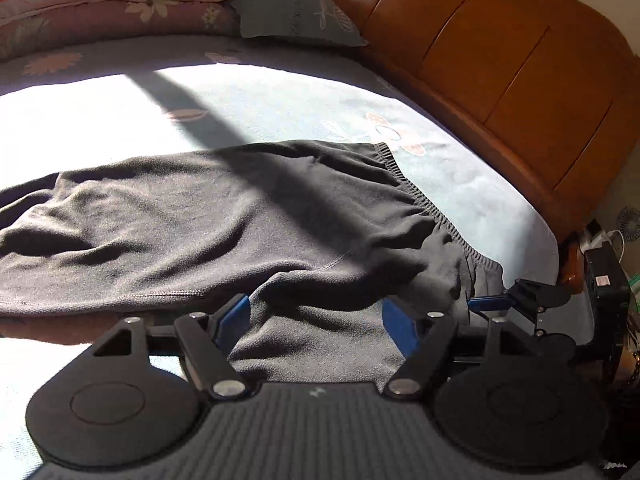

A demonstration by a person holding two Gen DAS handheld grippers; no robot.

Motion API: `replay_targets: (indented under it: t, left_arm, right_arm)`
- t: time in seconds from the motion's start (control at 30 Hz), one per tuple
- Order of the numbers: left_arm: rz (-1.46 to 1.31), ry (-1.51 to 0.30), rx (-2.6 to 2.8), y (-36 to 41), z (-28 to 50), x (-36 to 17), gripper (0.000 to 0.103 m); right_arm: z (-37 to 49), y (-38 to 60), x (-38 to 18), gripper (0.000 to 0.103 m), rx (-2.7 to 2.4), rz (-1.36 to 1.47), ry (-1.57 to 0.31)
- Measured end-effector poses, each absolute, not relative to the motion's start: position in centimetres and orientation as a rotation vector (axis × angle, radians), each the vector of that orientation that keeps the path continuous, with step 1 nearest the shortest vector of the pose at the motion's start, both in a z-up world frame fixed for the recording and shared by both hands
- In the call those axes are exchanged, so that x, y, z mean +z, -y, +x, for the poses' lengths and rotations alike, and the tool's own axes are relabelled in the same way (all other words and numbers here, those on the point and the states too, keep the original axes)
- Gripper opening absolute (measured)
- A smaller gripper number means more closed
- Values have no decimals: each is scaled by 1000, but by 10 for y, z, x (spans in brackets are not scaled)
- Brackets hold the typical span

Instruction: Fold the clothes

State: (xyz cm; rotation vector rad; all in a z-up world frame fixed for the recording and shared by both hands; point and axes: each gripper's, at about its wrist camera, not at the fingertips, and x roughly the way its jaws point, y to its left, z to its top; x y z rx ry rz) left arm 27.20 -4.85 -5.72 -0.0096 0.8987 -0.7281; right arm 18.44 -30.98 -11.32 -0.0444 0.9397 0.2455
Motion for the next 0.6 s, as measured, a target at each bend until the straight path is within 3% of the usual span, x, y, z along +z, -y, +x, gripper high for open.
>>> replay_targets:
  t: [0.2,0.4,0.5,0.6]
  left_arm:
    - [21,-973,-478,15,254,-104,73]
    - [-84,-924,-289,-43,233,-78,72]
    - [-79,-904,-322,-53,211,-64,79]
    - [-70,-944,-310,-53,196,-79,79]
  right_arm:
    - [178,309,-118,103,237,-35,-889]
    - [173,311,-120,103,226,-24,-855]
    - [173,309,-121,103,211,-21,-848]
    - [173,308,-122,103,193,-12,-840]
